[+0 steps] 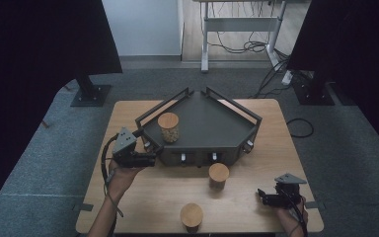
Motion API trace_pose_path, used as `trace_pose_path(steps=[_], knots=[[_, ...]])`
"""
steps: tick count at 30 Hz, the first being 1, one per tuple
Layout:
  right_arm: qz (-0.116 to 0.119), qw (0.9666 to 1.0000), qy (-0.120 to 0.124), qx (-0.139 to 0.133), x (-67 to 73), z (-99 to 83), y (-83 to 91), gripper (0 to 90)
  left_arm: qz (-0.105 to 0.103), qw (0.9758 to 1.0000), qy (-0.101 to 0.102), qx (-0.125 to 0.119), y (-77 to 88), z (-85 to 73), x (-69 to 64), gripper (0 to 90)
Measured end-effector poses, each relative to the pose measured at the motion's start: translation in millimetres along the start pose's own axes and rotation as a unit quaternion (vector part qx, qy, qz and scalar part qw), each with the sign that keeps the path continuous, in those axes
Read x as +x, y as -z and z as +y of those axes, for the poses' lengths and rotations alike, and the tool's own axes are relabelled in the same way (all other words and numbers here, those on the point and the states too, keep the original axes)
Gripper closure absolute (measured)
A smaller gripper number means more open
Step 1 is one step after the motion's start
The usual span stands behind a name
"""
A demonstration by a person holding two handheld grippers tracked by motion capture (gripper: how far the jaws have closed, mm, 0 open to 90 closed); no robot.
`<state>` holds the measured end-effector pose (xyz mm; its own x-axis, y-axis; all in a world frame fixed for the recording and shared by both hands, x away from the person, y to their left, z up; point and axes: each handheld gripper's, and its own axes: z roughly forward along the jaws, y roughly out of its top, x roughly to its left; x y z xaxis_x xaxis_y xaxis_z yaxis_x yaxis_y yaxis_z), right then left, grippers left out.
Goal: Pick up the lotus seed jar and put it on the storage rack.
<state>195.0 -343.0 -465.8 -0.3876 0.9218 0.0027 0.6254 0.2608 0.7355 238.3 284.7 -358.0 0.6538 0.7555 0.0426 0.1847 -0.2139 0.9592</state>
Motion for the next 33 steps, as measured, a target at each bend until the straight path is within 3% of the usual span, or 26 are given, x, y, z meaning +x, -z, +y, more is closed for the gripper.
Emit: trace_pose_path(steps=[33], knots=[[0.0, 1.0, 0.0, 0.0, 0.1, 0.0, 0.0, 4.5, -0.004, 1.0, 0.007, 0.004, 16.7, -21.6, -3.4, 5.9]])
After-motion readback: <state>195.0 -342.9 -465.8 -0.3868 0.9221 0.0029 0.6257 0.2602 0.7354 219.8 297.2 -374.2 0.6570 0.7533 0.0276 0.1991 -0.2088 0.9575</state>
